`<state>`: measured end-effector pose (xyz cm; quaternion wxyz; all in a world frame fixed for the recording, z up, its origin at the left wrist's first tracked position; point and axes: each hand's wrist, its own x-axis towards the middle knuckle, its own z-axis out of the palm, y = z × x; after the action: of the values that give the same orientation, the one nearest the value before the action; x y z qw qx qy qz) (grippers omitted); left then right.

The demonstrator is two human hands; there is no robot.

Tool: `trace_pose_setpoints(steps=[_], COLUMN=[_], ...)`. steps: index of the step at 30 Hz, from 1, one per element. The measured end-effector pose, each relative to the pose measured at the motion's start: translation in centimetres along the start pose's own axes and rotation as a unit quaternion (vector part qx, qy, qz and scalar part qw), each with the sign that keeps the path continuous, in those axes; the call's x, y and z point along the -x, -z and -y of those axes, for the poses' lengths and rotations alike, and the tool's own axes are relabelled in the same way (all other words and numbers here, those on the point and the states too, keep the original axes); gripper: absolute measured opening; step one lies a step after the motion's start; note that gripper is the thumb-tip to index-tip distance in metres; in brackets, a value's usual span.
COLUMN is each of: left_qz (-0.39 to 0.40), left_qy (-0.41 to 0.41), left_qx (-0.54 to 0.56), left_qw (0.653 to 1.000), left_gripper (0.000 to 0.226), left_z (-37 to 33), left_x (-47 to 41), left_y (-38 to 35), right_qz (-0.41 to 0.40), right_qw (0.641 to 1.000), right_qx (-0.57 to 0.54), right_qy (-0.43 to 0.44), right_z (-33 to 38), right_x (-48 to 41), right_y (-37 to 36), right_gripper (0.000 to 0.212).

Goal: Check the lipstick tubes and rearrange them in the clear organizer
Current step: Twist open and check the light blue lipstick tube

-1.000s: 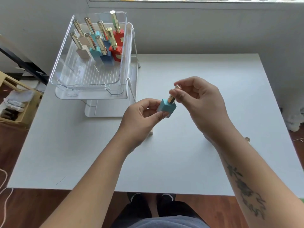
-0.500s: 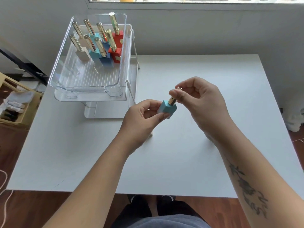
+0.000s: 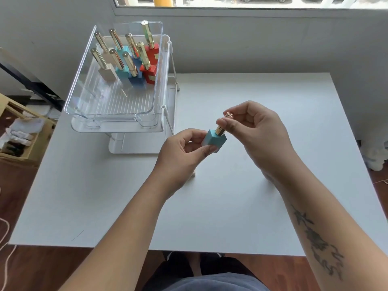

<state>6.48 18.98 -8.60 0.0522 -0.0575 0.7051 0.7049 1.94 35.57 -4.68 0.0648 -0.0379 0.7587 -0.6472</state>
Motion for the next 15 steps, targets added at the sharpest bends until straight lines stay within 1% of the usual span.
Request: trace_pose_setpoints(steps=[2,5,7,11,15], left_qz=[0.002,-0.003,-0.008,-0.016,-0.024], left_qy=[0.0,0.002,0.001,-0.006,-0.017], left_qx=[0.002,0.014,0.018,0.023,0.029], left_qw=[1.0,1.0,1.0,1.0,0.999], left_gripper=[0.02,0.021,0.021,0.022,0.021], left_z=[0.07,0.11,0.13,0.27,0.32], left_x=[-0.01,-0.13,-0.21,-0.19,-0.03], left_y=[-0.06,-0.12,-0.13,-0.27,-0.66], right_qz=[-0.001,0.037,0.051,0.028,0.016], right_qw=[1.0,0.998,0.997,0.998,0.999], right_qx=[0.0,-0.032,-0.052,-0.052,-0.038], right_qy=[-0.002,-0.026,-0.036,-0.017,-0.002], right_z=[-0.09,-0.19,-0.13,0.19,0.16], right_x=[-0.03,-0.02,-0.06,-0.25,-0.3], right_y=[-0.1,-0.03,-0.17,-0.5,-0.53], right_gripper=[0.022,0.035,0.031,0.015,0.013])
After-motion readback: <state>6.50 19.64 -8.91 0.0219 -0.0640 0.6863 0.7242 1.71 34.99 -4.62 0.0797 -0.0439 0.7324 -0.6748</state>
